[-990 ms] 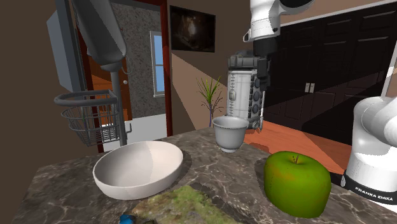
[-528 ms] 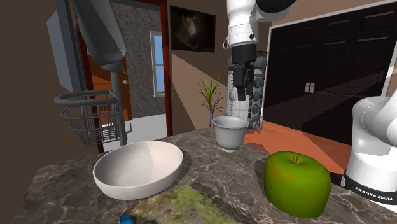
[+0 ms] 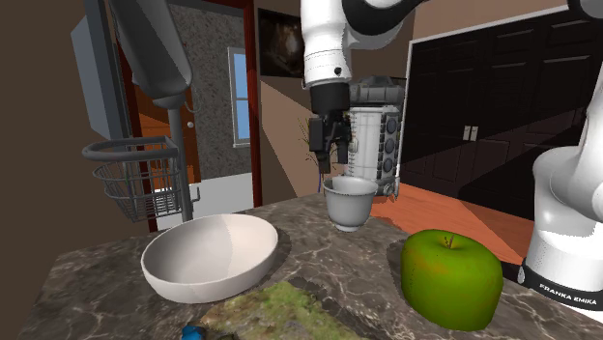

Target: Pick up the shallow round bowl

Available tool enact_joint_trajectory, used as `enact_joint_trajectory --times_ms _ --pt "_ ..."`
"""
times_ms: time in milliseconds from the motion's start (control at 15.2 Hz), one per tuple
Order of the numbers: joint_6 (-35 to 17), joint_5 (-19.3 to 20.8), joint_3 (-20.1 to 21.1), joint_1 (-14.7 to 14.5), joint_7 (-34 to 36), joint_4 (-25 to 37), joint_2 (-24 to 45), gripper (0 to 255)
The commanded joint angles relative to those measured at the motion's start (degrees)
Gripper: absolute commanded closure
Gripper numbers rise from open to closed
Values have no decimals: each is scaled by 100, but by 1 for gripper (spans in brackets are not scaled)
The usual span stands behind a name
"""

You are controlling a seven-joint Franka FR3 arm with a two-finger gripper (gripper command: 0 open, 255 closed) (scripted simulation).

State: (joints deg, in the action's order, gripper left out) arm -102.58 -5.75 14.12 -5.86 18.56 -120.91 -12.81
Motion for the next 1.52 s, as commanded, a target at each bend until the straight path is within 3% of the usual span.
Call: enact_joint_trajectory --times_ms 0,726,1386,1452 --pt "-71 -6 100 -41 173 353 410 0" --pt "-268 251 512 -511 1181 2493 2664 0" --pt "-805 285 496 -530 1159 2100 2815 0" --pt "-806 285 494 -527 1154 2098 2814 255"
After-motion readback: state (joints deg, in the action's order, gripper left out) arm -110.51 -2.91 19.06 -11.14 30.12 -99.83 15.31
